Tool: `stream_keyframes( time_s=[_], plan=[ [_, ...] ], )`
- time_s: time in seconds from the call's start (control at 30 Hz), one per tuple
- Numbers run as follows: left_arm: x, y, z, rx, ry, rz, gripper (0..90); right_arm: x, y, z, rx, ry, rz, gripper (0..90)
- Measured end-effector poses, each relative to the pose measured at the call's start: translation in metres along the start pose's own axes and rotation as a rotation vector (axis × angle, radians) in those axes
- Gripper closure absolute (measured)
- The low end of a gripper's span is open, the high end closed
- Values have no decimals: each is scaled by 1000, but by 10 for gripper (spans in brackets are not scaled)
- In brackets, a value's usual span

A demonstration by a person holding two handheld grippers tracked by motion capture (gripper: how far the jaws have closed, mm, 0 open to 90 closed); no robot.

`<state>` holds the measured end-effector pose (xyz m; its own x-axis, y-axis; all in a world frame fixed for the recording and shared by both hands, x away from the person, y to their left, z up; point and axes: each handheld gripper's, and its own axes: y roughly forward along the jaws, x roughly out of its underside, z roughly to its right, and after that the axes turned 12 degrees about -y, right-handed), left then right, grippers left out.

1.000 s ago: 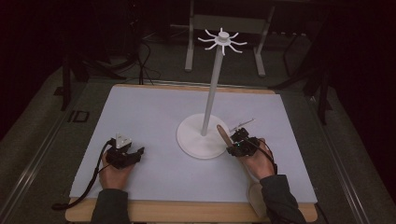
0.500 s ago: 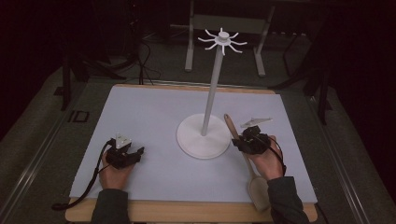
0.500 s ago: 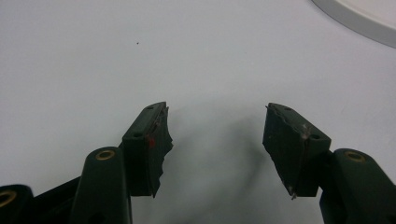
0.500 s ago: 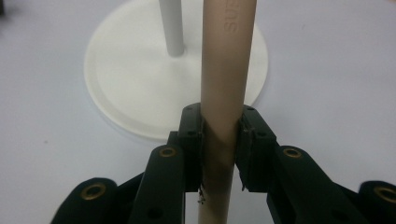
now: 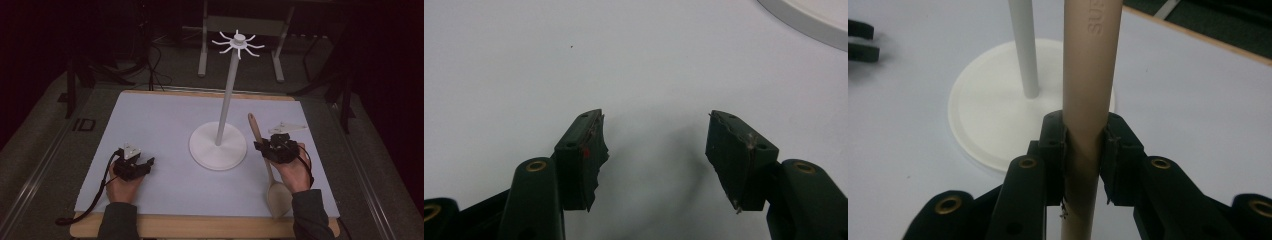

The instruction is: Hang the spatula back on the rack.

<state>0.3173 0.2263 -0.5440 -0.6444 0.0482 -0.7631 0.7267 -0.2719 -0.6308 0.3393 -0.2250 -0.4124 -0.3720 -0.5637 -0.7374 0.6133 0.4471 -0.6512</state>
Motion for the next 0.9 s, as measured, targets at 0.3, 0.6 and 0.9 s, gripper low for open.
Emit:
stream_keyframes(
  time_s=[0.3,0.6,0.9],
  plan=[
    [0,0,0,0,1,-1,406,-3,-13,2,25,1,64,739],
    [0,0,0,0,-1,1,406,-5,-29,7,29,9,141,739],
    [0,0,0,0,-1,2,406,-8,-36,10,22,-7,190,739]
  ],
)
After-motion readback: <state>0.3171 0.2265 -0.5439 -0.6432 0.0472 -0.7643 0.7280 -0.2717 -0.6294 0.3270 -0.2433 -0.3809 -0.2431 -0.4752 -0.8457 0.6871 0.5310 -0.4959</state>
